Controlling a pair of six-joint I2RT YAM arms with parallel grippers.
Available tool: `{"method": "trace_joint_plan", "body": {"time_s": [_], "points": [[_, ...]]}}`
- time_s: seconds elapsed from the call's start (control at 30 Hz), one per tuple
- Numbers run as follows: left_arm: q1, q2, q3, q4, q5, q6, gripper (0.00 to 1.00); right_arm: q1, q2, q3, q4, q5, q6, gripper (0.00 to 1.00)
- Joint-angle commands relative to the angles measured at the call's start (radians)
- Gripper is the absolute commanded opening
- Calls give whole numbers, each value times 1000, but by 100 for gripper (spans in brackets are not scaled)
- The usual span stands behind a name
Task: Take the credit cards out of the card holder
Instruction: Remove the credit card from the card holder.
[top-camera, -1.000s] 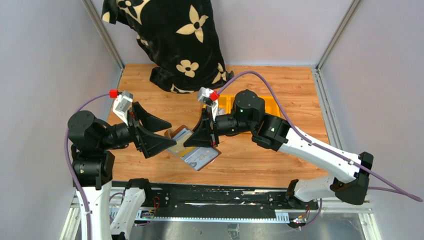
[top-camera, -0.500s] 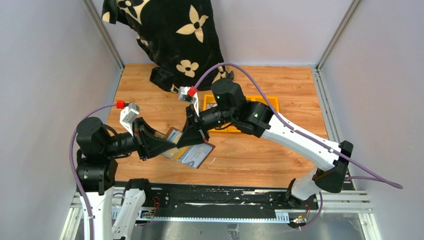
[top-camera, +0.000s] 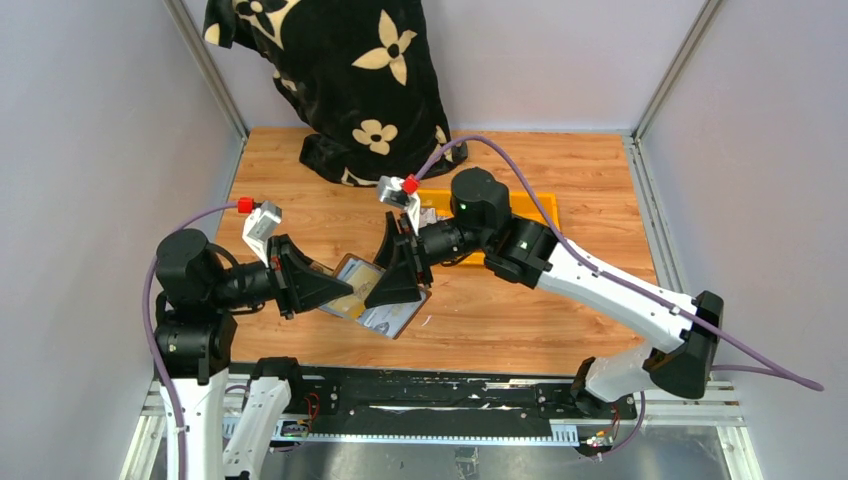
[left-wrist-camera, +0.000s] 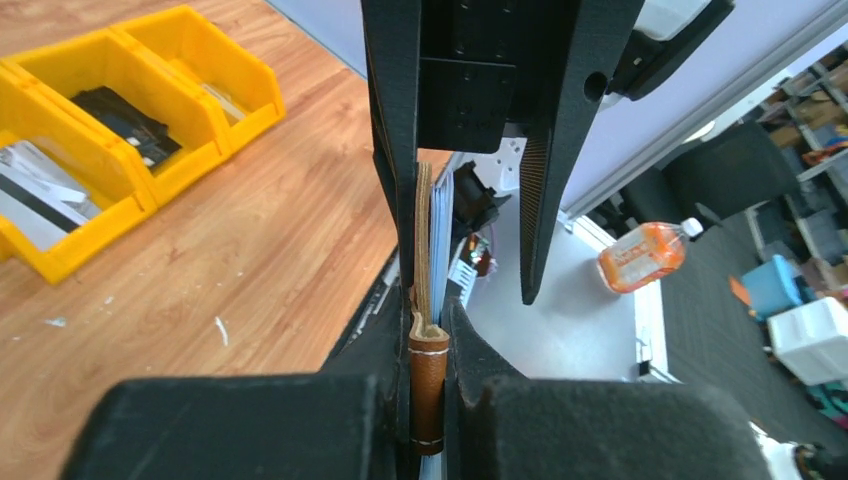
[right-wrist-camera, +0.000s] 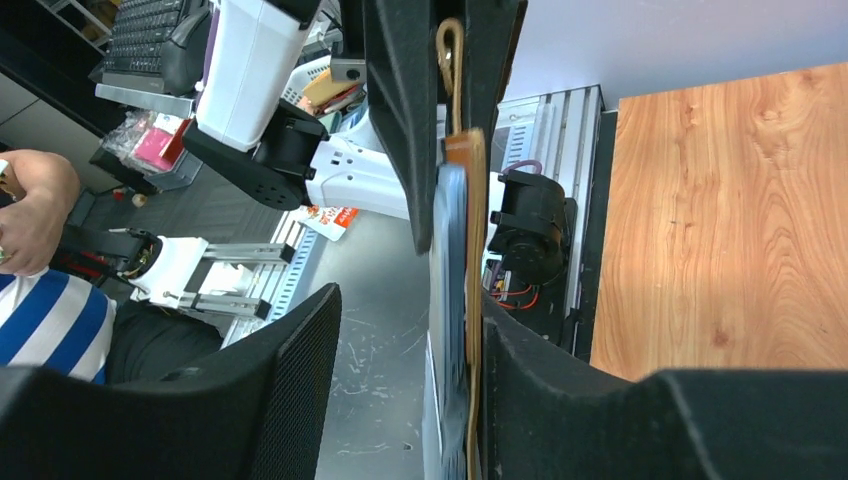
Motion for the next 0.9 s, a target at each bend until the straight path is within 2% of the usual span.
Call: {"method": "trace_joint_plan", "body": {"time_s": [0.0,0.1,0.17,0.27,0.37,0.4,0.47,0.5,0.57,0.6,0.73,0.87], "points": [[0,27,13,151,-51,-176,0,-11,-111,-135,176,-68,107,51],[1,-5,-41,352,-63,-370,0,-19,-151,-207,209,-43,126,45],[1,-30,-62,412,-78,-416,0,-25,-168,-230,209,-33,130,37],[0,-41,-64,404,-84,-409,0,-46,-182,-234,181,-32,137,24],[1,-42,-59,317,-96,-331,0,-67,-185,-210,139,-25,129,5],[1,-43,-61,284,-101,-281,8,-73,-178,-187,90,-28,112,0],[1,-46,-76,230,-84,-212,46,-73,-151,-119,-41,-20,54,0],[0,-49,-93,228,-75,-201,59,-73,-131,-77,-114,-14,25,0],[1,-52,-117,217,-51,-175,71,-70,-82,3,-235,-11,-25,0],[1,-47,-128,216,-25,-170,74,-65,-55,53,-294,-8,-64,0],[1,-13,-138,164,65,-107,76,-14,31,187,-500,54,-198,0],[0,-24,-162,162,122,-93,69,29,111,303,-640,91,-274,0]]}}
